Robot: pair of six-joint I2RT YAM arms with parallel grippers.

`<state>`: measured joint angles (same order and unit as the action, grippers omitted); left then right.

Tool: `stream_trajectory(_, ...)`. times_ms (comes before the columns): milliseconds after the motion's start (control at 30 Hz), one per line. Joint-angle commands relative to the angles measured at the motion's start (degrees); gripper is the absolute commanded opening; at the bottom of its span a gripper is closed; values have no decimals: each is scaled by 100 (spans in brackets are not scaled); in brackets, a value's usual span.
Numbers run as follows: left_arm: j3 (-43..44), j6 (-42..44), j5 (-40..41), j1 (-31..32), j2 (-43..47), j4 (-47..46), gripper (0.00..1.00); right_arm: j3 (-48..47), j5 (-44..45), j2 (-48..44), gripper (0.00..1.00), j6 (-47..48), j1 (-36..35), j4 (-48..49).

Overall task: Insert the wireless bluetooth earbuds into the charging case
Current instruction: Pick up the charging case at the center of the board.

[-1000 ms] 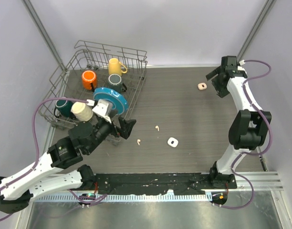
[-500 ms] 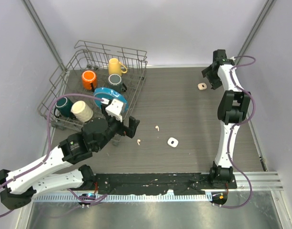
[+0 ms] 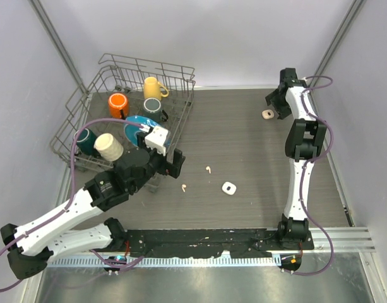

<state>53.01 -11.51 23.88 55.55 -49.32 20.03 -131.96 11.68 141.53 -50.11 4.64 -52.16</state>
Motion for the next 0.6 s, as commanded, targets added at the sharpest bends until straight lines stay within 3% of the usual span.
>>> stream_trajectory(0,218,8,-217,-167,-69,-87,100,-400,-122,216,81,71,19,83)
stream_trajectory(567,280,-62,-604,-571,-306,-78,100,-366,-131,480,72,229,-16,145)
